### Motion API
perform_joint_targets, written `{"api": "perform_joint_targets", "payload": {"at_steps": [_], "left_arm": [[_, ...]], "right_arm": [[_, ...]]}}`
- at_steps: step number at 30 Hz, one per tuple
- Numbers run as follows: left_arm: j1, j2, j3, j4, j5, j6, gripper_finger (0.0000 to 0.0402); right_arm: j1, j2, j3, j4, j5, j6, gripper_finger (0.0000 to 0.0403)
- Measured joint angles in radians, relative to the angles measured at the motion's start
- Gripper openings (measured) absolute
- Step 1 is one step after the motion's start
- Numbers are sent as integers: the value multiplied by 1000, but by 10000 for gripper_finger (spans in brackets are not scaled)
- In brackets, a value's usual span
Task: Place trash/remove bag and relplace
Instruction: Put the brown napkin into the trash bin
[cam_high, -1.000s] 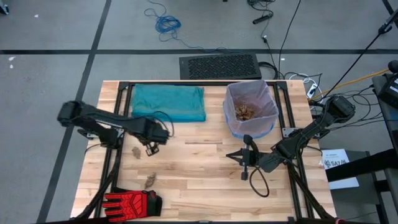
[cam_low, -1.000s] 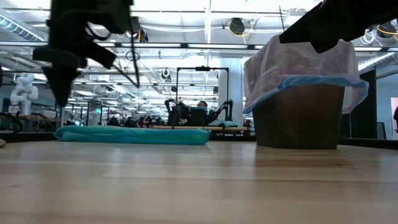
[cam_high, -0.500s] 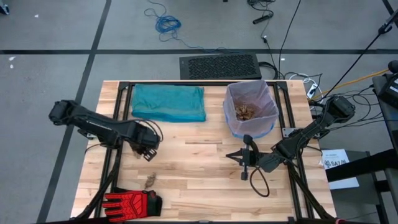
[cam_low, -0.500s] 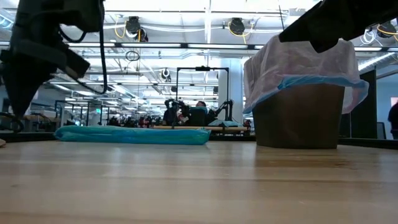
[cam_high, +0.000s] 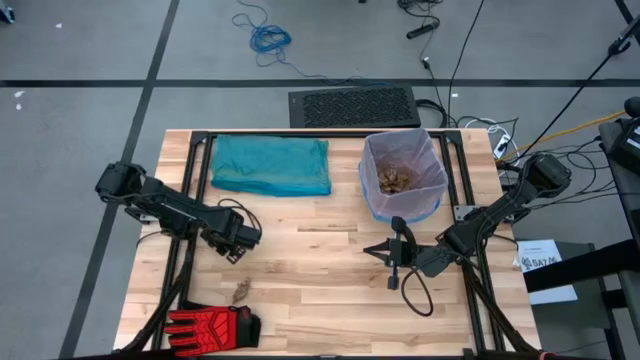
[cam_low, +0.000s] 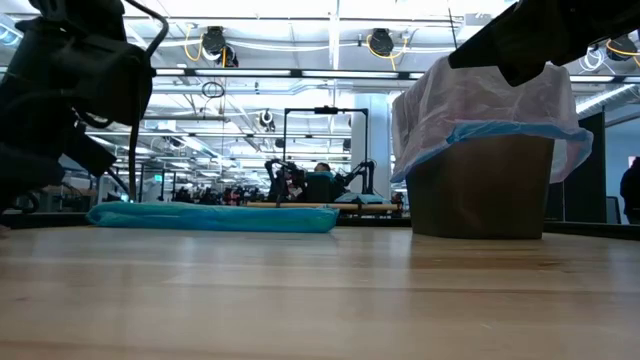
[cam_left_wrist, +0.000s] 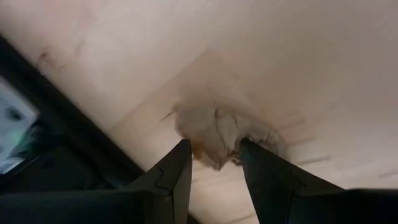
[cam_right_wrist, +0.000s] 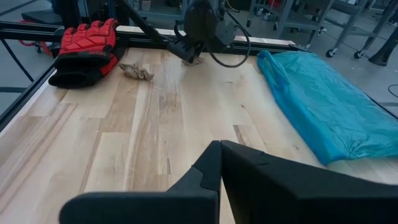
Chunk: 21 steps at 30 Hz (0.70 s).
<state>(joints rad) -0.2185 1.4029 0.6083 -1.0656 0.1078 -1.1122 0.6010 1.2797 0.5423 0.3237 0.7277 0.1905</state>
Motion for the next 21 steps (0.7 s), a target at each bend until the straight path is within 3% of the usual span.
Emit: {"api": "perform_joint_targets", "payload": {"at_steps": [7, 12, 15, 21], "left_arm": [[0, 50, -11, 51, 3, 43, 123], [-1, 49, -6, 75, -7, 81, 56], [0, 43, 23, 102, -72, 102, 10], [9, 26, 129, 135, -222, 171, 2]], "right_arm": [[0, 0, 0, -1, 0, 0, 0], [0, 0, 0, -1, 0, 0, 0], [0, 0, 0, -1, 0, -1, 0], [0, 0, 0, 1, 0, 0, 0]]}}
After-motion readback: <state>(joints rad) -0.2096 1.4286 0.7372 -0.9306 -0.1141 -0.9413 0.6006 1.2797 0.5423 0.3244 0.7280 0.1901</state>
